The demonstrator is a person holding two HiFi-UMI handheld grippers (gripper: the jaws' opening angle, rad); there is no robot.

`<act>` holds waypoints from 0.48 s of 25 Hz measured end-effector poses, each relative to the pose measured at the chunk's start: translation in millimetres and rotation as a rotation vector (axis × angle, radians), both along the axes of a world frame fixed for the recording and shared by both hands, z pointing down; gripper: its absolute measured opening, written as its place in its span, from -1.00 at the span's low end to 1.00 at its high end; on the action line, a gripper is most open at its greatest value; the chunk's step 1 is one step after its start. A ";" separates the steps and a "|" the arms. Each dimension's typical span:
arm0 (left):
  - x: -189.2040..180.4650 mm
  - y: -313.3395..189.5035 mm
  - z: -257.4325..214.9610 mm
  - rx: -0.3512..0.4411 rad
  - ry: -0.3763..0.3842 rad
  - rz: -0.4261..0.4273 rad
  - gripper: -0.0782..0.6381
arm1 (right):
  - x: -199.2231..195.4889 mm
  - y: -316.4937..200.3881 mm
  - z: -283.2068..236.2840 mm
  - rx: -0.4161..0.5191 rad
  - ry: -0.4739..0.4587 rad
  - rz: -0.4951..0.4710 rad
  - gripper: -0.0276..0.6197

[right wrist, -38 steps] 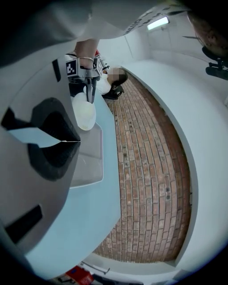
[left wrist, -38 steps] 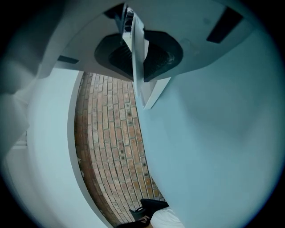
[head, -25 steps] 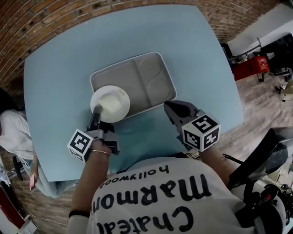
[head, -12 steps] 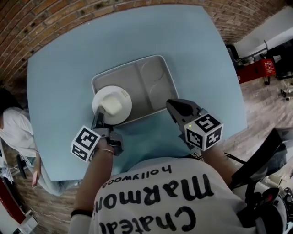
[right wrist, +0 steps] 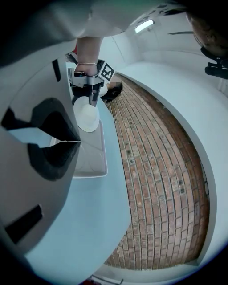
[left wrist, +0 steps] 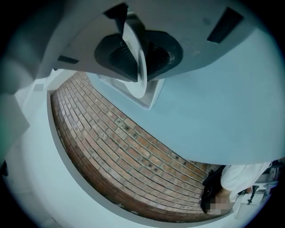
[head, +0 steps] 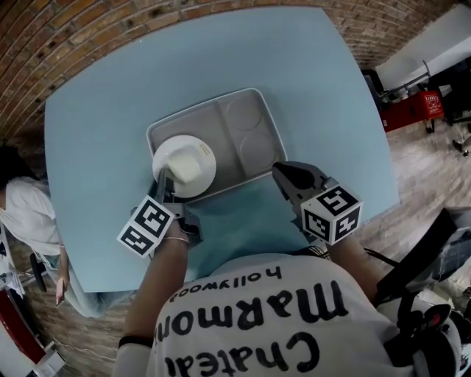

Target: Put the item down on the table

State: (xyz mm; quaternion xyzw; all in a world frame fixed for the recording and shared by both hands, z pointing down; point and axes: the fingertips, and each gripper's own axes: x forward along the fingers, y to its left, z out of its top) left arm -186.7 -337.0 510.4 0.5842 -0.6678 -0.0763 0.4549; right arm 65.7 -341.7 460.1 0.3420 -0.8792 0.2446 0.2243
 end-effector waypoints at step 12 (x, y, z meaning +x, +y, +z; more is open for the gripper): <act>11.4 -22.7 -25.0 0.091 -0.323 0.291 -0.67 | 13.8 9.2 -1.5 0.006 0.007 0.045 -0.88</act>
